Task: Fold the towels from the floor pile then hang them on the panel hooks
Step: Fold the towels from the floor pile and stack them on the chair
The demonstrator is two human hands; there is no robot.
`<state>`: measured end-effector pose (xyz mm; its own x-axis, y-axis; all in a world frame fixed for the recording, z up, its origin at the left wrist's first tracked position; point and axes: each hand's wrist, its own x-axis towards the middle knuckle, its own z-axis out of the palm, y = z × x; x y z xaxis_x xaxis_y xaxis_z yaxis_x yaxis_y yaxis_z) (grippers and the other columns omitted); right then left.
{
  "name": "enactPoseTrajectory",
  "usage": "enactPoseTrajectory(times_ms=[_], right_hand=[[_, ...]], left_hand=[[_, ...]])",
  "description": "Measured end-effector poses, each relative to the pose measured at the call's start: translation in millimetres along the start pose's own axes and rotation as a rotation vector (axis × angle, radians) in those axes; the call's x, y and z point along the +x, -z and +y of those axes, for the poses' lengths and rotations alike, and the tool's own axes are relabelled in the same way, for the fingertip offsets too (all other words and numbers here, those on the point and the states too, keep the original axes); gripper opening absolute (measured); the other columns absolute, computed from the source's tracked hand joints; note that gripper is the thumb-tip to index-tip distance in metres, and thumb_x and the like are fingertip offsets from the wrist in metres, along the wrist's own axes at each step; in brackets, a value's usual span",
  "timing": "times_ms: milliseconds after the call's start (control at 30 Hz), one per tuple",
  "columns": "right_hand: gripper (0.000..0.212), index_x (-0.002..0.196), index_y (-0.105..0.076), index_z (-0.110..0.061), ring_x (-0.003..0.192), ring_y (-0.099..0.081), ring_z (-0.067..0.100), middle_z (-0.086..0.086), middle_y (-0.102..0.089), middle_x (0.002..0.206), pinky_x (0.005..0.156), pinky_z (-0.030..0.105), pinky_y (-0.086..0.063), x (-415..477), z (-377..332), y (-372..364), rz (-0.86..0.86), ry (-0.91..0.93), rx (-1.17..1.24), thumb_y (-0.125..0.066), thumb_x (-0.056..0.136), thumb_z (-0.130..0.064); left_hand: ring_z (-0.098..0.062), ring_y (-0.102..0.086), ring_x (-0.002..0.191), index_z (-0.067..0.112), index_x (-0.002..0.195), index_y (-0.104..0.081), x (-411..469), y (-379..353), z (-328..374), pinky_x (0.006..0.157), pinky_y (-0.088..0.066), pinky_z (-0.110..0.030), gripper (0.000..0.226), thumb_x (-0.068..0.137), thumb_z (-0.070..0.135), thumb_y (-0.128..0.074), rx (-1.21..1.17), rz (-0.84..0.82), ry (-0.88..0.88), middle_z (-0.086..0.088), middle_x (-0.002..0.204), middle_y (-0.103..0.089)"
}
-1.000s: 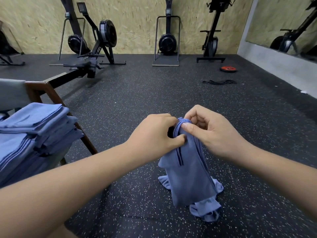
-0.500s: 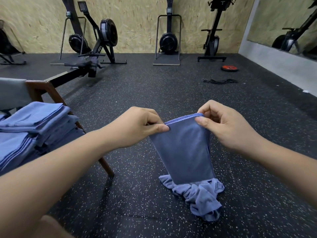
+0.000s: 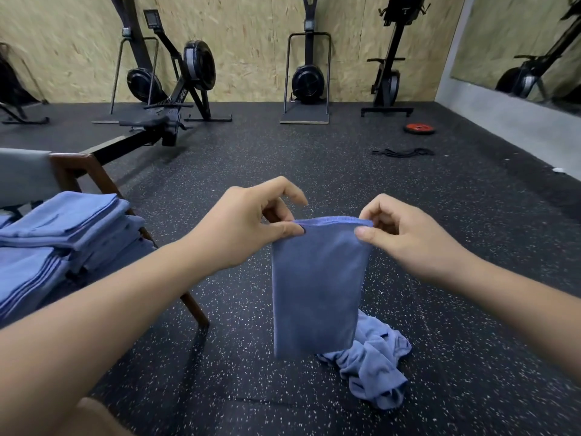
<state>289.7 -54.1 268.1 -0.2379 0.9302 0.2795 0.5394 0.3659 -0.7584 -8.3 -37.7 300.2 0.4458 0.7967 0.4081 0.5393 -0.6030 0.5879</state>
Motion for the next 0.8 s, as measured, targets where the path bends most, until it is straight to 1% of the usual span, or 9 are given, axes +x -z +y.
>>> enactPoseTrajectory(times_ms=[133, 200, 267, 333, 400, 533, 600, 700, 800], right_hand=[[0.035, 0.110, -0.068, -0.036, 0.097, -0.070, 0.006, -0.013, -0.074, 0.107, 0.093, 0.032, -0.055, -9, -11, -14, -0.170, -0.024, -0.005, -0.090, 0.083, -0.037], [0.040, 0.115, -0.068, -0.036, 0.106, -0.071, 0.005, -0.013, -0.075, 0.113, 0.101, 0.037, -0.055, -11, -13, -26, -0.242, 0.001, 0.004, -0.091, 0.082, -0.041], [0.030, 0.103, -0.070, -0.029, 0.095, -0.071, 0.012, -0.008, -0.075, 0.100, 0.096, 0.045, -0.056, -11, -14, -37, -0.273, 0.024, 0.050, -0.087, 0.085, -0.045], [0.028, 0.085, -0.064, -0.023, 0.071, -0.054, 0.018, -0.005, -0.060, 0.074, 0.074, 0.042, -0.047, -9, -15, -42, -0.270, 0.044, 0.043, -0.082, 0.088, -0.043], [0.032, 0.076, -0.057, -0.023, 0.065, -0.041, 0.009, -0.010, -0.047, 0.065, 0.064, 0.037, -0.036, -7, -17, -42, -0.274, 0.077, -0.005, -0.080, 0.094, -0.036], [0.020, 0.081, -0.068, -0.024, 0.064, -0.043, 0.003, -0.011, -0.055, 0.065, 0.061, 0.031, -0.035, -6, -22, -34, -0.269, 0.098, -0.041, -0.076, 0.099, -0.030], [0.014, 0.088, -0.073, -0.021, 0.066, -0.046, 0.005, 0.000, -0.061, 0.069, 0.062, 0.036, -0.038, -5, -23, -28, -0.268, 0.097, -0.025, -0.076, 0.099, -0.029], [0.012, 0.091, -0.074, -0.020, 0.066, -0.047, 0.007, 0.012, -0.065, 0.075, 0.061, 0.036, -0.039, -4, -28, -14, -0.255, 0.107, -0.042, -0.076, 0.100, -0.028], [0.010, 0.092, -0.074, -0.019, 0.076, -0.057, 0.008, 0.011, -0.071, 0.085, 0.069, 0.042, -0.049, -2, -30, 4, -0.226, 0.120, -0.047, -0.075, 0.100, -0.024]], left_hand=[[-0.011, -0.068, 0.079, 0.028, 0.117, -0.070, -3, -16, 9, 0.071, -0.043, -0.011, 0.036, 0.087, 0.023, -0.089, 0.019, -0.094, -0.056, 0.011, 0.084, -0.075], [-0.011, -0.068, 0.077, 0.026, 0.118, -0.069, -3, -25, 13, 0.071, -0.043, -0.011, 0.038, 0.086, 0.021, -0.090, 0.010, -0.142, -0.090, 0.011, 0.083, -0.076], [-0.011, -0.068, 0.074, 0.023, 0.117, -0.068, -4, -33, 17, 0.072, -0.044, -0.013, 0.040, 0.085, 0.018, -0.091, -0.032, -0.157, -0.102, 0.010, 0.082, -0.076], [-0.010, -0.065, 0.071, 0.024, 0.118, -0.065, -3, -38, 19, 0.071, -0.045, -0.015, 0.044, 0.084, 0.016, -0.091, -0.089, -0.123, -0.087, 0.008, 0.083, -0.073], [-0.014, -0.064, 0.072, 0.028, 0.123, -0.060, -3, -42, 17, 0.072, -0.050, -0.025, 0.050, 0.085, 0.022, -0.091, -0.178, -0.097, -0.035, 0.005, 0.087, -0.069], [-0.021, -0.070, 0.090, 0.035, 0.127, -0.060, -7, -52, 1, 0.091, -0.055, -0.045, 0.059, 0.079, 0.047, -0.091, -0.407, -0.203, 0.126, 0.002, 0.103, -0.074], [-0.024, -0.071, 0.100, 0.029, 0.122, -0.067, -11, -60, -13, 0.098, -0.054, -0.048, 0.056, 0.075, 0.044, -0.095, -0.461, -0.315, 0.183, -0.002, 0.109, -0.076], [-0.020, -0.058, 0.099, 0.010, 0.123, -0.067, -16, -80, -36, 0.092, -0.049, -0.050, 0.070, 0.074, 0.049, -0.097, -0.488, -0.439, 0.260, -0.011, 0.106, -0.069], [-0.021, -0.060, 0.097, 0.002, 0.118, -0.066, -21, -99, -57, 0.096, -0.052, -0.070, 0.075, 0.075, 0.056, -0.095, -0.419, -0.461, 0.298, -0.031, 0.114, -0.070]])
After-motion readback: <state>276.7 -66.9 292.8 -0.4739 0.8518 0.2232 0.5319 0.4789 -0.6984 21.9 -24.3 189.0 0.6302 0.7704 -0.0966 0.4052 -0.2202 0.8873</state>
